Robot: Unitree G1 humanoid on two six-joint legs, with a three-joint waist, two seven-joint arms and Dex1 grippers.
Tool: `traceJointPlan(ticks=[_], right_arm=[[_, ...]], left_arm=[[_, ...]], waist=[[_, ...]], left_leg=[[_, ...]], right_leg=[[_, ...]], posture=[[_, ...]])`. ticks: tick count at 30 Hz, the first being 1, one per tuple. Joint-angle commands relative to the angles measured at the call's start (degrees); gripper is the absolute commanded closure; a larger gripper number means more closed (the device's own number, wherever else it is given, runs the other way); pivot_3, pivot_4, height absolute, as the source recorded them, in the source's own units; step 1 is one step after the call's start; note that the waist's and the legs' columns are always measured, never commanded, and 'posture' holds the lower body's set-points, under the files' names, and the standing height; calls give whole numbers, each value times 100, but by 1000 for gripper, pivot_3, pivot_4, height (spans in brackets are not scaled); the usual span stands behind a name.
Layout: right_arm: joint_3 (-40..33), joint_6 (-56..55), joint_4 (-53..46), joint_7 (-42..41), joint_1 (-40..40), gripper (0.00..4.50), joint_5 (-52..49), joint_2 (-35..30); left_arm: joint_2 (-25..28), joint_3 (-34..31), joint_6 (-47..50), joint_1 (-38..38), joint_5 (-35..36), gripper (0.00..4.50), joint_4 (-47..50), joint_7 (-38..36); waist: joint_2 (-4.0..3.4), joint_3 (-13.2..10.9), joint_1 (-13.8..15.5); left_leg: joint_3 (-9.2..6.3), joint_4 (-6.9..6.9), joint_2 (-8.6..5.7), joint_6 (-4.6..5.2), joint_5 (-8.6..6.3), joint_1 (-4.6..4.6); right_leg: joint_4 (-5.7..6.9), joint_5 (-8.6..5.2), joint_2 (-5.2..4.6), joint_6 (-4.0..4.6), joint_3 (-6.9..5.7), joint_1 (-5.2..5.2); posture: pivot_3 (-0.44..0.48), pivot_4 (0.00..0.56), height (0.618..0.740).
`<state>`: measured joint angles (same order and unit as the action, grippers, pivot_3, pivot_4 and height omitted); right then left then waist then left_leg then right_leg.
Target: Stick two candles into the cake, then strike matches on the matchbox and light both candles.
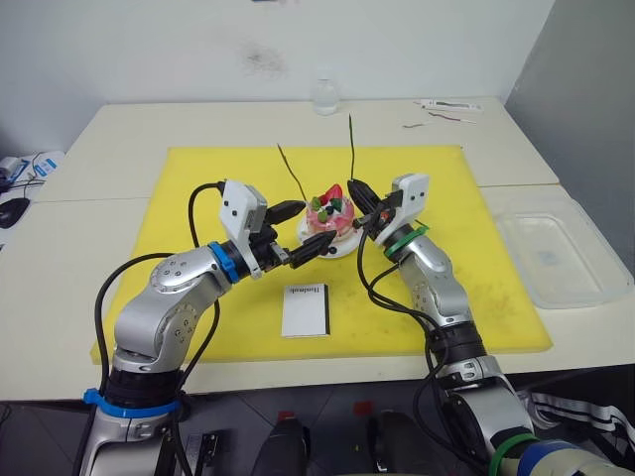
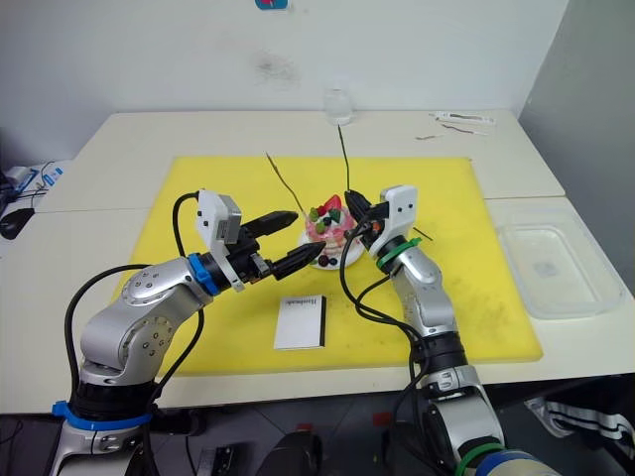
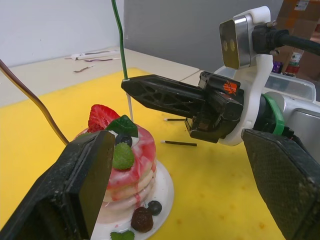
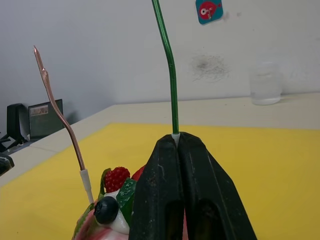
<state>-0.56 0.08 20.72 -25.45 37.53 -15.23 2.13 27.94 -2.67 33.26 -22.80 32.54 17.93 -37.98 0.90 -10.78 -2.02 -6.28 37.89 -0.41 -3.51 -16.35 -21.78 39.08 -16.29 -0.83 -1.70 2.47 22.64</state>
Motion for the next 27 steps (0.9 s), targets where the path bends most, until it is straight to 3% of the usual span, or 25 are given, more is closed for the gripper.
traceJointPlan(ticks=[1, 27], right_arm=[[37, -84, -176, -46, 88, 4486, -2, 4], [73, -356, -67, 223, -14, 4486, 219, -9]], left_arm=[[35, -112, -41, -42, 41, 0, 199, 18], [46, -98, -33, -11, 74, 0, 206, -49]], waist=[[0, 0, 0], [0, 0, 0]], left_leg=[[0, 0, 0, 0, 0, 0], [0, -1, 0, 0, 0, 0]], right_leg=[[0, 0, 0, 0, 0, 0], [-1, 0, 0, 0, 0, 0]], posture=[[0, 150, 740], [0, 150, 740]])
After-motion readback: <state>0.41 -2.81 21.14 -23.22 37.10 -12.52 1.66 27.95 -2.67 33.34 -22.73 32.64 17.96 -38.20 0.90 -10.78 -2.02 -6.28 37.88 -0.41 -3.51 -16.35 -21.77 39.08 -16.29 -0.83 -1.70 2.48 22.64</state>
